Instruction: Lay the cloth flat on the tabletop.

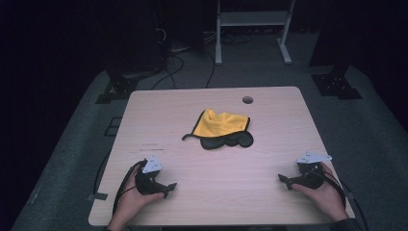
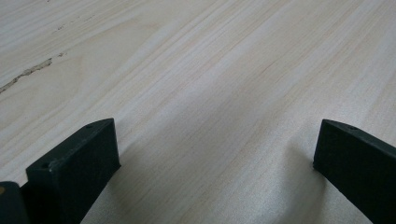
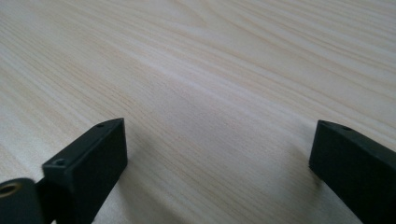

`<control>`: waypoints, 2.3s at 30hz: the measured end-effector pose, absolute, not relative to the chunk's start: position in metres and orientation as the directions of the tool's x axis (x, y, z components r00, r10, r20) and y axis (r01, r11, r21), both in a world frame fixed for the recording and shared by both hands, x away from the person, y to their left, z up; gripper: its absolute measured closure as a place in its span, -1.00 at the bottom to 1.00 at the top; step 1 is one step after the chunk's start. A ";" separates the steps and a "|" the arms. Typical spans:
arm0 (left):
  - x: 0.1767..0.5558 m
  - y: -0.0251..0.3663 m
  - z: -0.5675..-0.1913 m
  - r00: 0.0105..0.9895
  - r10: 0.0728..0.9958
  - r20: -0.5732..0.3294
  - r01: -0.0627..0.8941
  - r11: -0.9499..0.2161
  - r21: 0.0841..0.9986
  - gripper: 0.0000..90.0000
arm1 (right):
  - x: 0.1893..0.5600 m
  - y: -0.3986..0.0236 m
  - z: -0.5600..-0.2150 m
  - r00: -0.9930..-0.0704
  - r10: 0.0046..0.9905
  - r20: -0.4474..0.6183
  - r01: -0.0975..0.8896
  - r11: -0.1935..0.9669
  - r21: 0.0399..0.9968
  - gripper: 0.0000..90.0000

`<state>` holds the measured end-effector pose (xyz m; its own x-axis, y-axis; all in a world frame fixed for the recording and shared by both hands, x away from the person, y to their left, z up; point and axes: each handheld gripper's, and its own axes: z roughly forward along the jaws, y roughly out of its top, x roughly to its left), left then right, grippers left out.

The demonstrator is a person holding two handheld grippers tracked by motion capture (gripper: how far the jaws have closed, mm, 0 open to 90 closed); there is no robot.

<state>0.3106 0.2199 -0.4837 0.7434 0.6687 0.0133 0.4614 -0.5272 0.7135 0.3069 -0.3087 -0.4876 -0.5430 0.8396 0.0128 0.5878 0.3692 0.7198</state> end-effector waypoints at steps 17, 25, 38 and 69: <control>0.310 0.220 -0.484 0.742 0.671 0.013 0.462 -0.525 0.714 -1.00 | 0.311 -0.309 -0.472 -0.577 0.816 0.027 0.552 0.365 0.750 -0.32; 0.310 0.220 -0.484 0.742 0.671 0.013 0.464 -0.527 0.712 -1.00 | 0.332 -0.282 -0.454 -0.631 0.776 0.015 0.496 0.388 0.777 -0.35; 0.310 0.220 -0.484 0.741 0.671 0.014 0.464 -0.527 0.712 -1.00 | 0.374 -0.234 -0.437 -0.685 0.728 0.031 0.460 0.399 0.793 -0.38; 0.310 0.220 -0.484 0.741 0.671 0.014 0.463 -0.526 0.714 -1.00 | 0.462 -0.146 -0.433 -0.727 0.686 -0.011 0.383 0.419 0.823 -0.51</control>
<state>0.3102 0.2202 -0.4839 0.7409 0.6715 0.0139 0.4629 -0.5256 0.7137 0.4620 -0.1458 -0.4325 -0.7272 0.6863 -0.0111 0.3827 0.4189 0.8235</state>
